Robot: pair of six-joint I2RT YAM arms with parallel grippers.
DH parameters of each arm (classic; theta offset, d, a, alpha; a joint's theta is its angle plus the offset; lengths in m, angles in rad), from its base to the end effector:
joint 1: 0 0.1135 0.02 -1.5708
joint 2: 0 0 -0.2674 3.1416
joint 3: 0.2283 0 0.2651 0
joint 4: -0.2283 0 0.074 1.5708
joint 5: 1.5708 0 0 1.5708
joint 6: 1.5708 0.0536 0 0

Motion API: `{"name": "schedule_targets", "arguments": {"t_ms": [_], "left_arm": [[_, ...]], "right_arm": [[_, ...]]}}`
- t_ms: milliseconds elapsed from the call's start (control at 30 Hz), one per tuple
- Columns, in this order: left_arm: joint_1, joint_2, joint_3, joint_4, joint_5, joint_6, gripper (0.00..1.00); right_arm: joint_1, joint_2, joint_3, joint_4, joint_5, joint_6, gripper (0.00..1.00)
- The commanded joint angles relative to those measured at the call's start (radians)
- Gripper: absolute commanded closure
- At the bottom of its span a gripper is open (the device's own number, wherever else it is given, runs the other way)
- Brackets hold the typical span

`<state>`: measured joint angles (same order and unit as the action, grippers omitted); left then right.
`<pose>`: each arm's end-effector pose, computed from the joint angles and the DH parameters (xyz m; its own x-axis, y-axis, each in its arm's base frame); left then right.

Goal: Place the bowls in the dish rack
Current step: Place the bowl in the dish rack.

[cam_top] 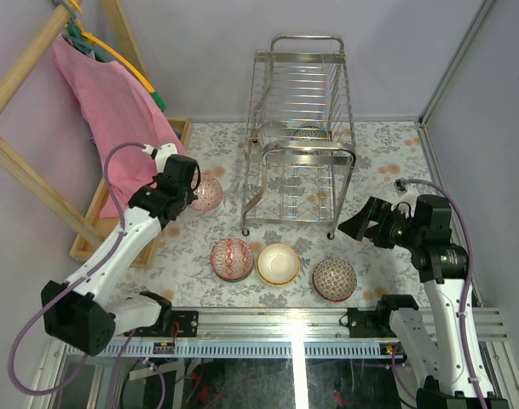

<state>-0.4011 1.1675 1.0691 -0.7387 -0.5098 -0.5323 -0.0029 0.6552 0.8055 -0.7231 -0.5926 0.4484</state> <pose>0.2485 -0.0770 0.3041 -0.6094 -0.2227 -0.7609 -0.3126 0.9495 -0.0275 0.1539 0.0295 0.3102 -0.6908 0.3616 -0.6261 -0.1858 0.7480 0.6371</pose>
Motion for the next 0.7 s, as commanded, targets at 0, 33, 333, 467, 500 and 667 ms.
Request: {"name": "schedule_targets", "arguments": {"t_ms": [0, 33, 333, 467, 500, 667], "left_arm": [[0.062, 0.079, -0.043, 0.373, 0.093, 0.105, 1.00], [0.072, 0.101, -0.044, 0.412, 0.099, 0.117, 1.00], [0.123, 0.257, -0.122, 0.817, 0.175, 0.222, 1.00], [0.124, 0.262, -0.196, 1.055, 0.192, 0.274, 1.00], [0.124, 0.264, -0.213, 1.130, 0.189, 0.289, 1.00], [0.125, 0.319, -0.264, 1.369, 0.235, 0.364, 1.00]], "right_arm": [[0.000, 0.027, 0.092, -0.042, -0.019, 0.022, 0.01], [0.000, 0.033, 0.105, -0.049, -0.017, 0.021, 0.01], [-0.001, 0.043, 0.121, -0.037, -0.007, 0.027, 0.01], [0.000, 0.021, 0.052, 0.014, -0.034, 0.052, 0.00], [-0.001, 0.013, 0.034, 0.027, -0.043, 0.063, 0.01], [0.000, -0.024, -0.021, 0.079, -0.061, 0.092, 0.01]]}}
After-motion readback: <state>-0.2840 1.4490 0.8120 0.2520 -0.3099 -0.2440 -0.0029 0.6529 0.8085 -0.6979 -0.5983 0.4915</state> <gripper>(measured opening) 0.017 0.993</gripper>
